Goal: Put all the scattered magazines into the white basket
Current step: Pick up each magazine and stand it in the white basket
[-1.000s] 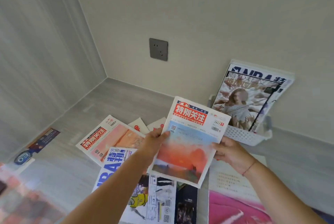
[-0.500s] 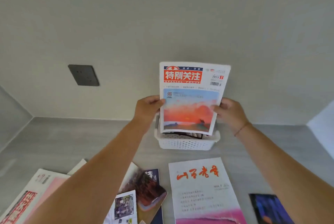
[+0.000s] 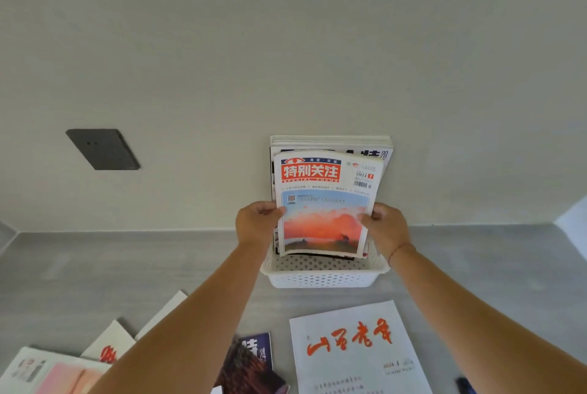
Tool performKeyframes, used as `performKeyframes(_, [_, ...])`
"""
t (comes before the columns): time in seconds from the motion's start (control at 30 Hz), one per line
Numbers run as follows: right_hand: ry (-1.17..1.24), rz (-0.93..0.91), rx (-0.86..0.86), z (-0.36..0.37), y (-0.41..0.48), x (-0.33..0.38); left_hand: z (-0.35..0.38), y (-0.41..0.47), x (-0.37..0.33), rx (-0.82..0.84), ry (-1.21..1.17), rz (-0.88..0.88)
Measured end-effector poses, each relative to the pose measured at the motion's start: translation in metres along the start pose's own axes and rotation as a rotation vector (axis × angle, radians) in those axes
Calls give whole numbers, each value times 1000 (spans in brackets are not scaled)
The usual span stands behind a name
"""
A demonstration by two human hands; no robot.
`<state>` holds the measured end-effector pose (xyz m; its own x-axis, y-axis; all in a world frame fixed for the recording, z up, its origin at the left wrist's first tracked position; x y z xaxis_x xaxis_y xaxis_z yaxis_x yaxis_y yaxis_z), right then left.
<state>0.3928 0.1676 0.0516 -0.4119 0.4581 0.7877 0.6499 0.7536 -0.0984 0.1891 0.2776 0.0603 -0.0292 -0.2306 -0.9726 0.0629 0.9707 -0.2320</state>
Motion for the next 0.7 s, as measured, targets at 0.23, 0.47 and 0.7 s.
performKeyframes(0.23, [-80,37,-91,10,4,-6,0,7,17,-71,78,59])
performKeyframes(0.47, [-182,37,-54,23,2,1,7,3,24,1,125,153])
performKeyframes(0.7, [-117,51,-4,22,-1,2,5,5,25,6,163,146])
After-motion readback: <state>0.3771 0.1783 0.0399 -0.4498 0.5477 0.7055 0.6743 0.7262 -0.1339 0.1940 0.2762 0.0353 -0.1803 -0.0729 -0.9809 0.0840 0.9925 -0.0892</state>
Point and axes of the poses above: each hand's wrist, its own y-axis towards the middle knuckle, its own z-axis out of the palm, x = y × z, the point moved 1 cm from there along y, towards the middle knuckle, and after that the axes turned 11 degrees about -y, right-handed, at the moved point
